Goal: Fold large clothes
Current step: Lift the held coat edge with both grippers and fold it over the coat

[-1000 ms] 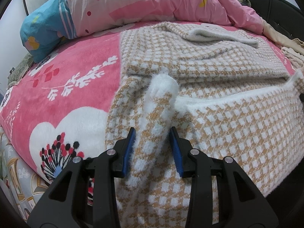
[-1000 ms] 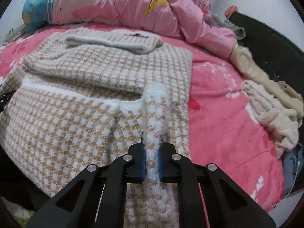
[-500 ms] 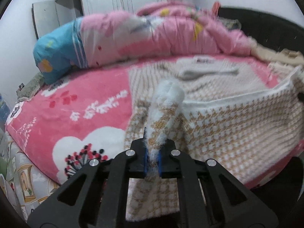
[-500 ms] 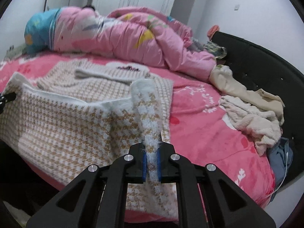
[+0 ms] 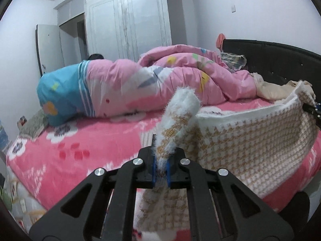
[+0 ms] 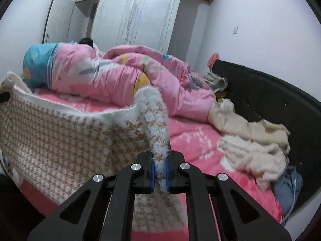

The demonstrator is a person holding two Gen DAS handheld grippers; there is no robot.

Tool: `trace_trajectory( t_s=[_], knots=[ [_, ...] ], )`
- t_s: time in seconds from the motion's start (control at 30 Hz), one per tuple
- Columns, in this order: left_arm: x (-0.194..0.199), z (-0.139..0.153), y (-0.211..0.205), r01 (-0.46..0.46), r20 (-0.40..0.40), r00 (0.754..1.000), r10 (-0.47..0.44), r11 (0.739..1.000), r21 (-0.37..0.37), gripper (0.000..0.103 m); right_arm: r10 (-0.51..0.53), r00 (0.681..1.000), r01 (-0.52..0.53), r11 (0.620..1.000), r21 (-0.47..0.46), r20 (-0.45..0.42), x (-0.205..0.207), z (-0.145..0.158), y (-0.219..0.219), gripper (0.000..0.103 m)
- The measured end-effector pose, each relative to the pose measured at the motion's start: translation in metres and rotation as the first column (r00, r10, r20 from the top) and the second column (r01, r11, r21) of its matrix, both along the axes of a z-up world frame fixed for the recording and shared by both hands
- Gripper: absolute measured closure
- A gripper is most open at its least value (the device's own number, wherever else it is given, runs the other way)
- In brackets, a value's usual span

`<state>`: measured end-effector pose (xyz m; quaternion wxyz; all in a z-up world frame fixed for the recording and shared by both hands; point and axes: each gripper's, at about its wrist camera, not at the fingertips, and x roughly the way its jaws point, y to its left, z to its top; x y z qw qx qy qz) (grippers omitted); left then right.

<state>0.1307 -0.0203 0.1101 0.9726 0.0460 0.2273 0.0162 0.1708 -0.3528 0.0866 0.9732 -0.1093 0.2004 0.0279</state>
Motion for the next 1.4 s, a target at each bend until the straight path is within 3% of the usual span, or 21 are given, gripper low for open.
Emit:
trace_trajectory(
  t_s=[0.17, 0.27, 0.4, 0.5, 0.57, 0.6, 0.63, 0.73, 0.77, 0.8, 0.87, 0.9, 0.97, 1.07, 1.17, 1.27, 1.3, 1.33, 1.4],
  knots=[
    [0.089, 0.014, 0.013, -0.001, -0.038, 0.999, 0.0, 1.0, -0.016, 0.096, 0.027, 1.0, -0.027, 0.999, -0.04, -0.001, 0.083, 0.016, 0.013, 0.095],
    [0.145, 0.013, 0.02, -0.008, -0.075, 0.997, 0.006, 1.0, -0.027, 0.096, 0.042, 0.998, -0.043, 0.999, -0.018, -0.039, 0.147, 0.016, 0.019, 0.095],
    [0.237, -0.025, 0.031, -0.042, -0.194, 0.98, 0.03, 0.998, -0.055, 0.096, 0.068, 0.984, -0.062, 0.997, 0.045, -0.163, 0.235, -0.013, 0.022, 0.095],
    [0.283, -0.071, 0.039, -0.067, -0.311, 0.95, 0.042, 0.995, -0.072, 0.096, 0.1, 0.943, -0.075, 0.993, 0.091, -0.317, 0.299, -0.068, 0.022, 0.095],
    [0.305, -0.111, 0.047, -0.09, -0.403, 0.914, 0.046, 0.992, -0.09, 0.092, 0.135, 0.9, -0.079, 0.986, 0.15, -0.414, 0.326, -0.099, 0.016, 0.094],
    [0.312, -0.124, 0.052, -0.097, -0.437, 0.899, 0.041, 0.989, -0.109, 0.09, 0.152, 0.877, -0.072, 0.979, 0.188, -0.456, 0.336, -0.113, 0.011, 0.089],
    [0.318, -0.138, 0.059, -0.11, -0.476, 0.879, 0.029, 0.983, -0.144, 0.082, 0.186, 0.847, -0.063, 0.966, 0.252, -0.498, 0.346, -0.128, 0.001, 0.084],
    [0.32, -0.147, 0.091, -0.158, -0.493, 0.87, -0.013, 0.94, -0.303, 0.061, 0.235, 0.82, 0.022, 0.898, 0.439, -0.522, 0.358, -0.139, -0.04, 0.043],
    [0.319, -0.146, 0.103, -0.172, -0.493, 0.869, -0.034, 0.914, -0.366, 0.06, 0.277, 0.813, 0.045, 0.848, 0.529, -0.513, 0.359, -0.14, -0.058, 0.039],
    [0.316, -0.144, 0.12, -0.195, -0.484, 0.874, -0.054, 0.872, -0.449, 0.06, 0.306, 0.811, 0.062, 0.803, 0.593, -0.499, 0.358, -0.139, -0.074, 0.039],
    [0.307, -0.133, 0.146, -0.236, -0.448, 0.894, -0.029, 0.818, -0.524, 0.062, 0.316, 0.824, 0.071, 0.767, 0.638, -0.471, 0.353, -0.132, -0.089, 0.039],
    [0.303, -0.126, 0.149, -0.243, -0.431, 0.902, -0.006, 0.82, -0.519, 0.062, 0.298, 0.845, 0.056, 0.778, 0.626, -0.445, 0.348, -0.121, -0.09, 0.039],
    [0.299, -0.105, 0.144, -0.195, -0.371, 0.929, -0.008, 0.84, -0.507, 0.062, 0.317, 0.856, 0.002, 0.788, 0.616, -0.409, 0.344, -0.105, -0.077, 0.039],
    [0.307, -0.095, 0.115, -0.106, -0.352, 0.931, -0.096, 0.853, -0.511, 0.062, 0.363, 0.851, -0.096, 0.818, 0.567, -0.379, 0.343, -0.093, -0.031, 0.039],
    [0.323, -0.109, 0.08, -0.079, -0.403, 0.905, -0.134, 0.879, -0.47, 0.061, 0.387, 0.819, -0.151, 0.857, 0.492, -0.423, 0.358, -0.102, 0.016, 0.041],
    [0.339, -0.149, 0.075, -0.155, -0.512, 0.856, -0.079, 0.904, -0.399, 0.061, 0.303, 0.796, -0.107, 0.922, 0.372, -0.524, 0.37, -0.131, 0.03, 0.041],
    [0.337, -0.158, 0.08, -0.181, -0.524, 0.849, -0.069, 0.893, -0.412, 0.062, 0.26, 0.79, -0.066, 0.936, 0.345, -0.555, 0.373, -0.141, 0.021, 0.043],
    [0.334, -0.164, 0.09, -0.199, -0.515, 0.853, -0.081, 0.863, -0.465, 0.065, 0.252, 0.789, -0.04, 0.931, 0.362, -0.56, 0.375, -0.144, 0.009, 0.042],
    [0.324, -0.158, 0.104, -0.219, -0.491, 0.868, -0.072, 0.833, -0.508, 0.07, 0.23, 0.798, 0.042, 0.901, 0.432, -0.557, 0.37, -0.143, -0.024, 0.042]
  ],
)
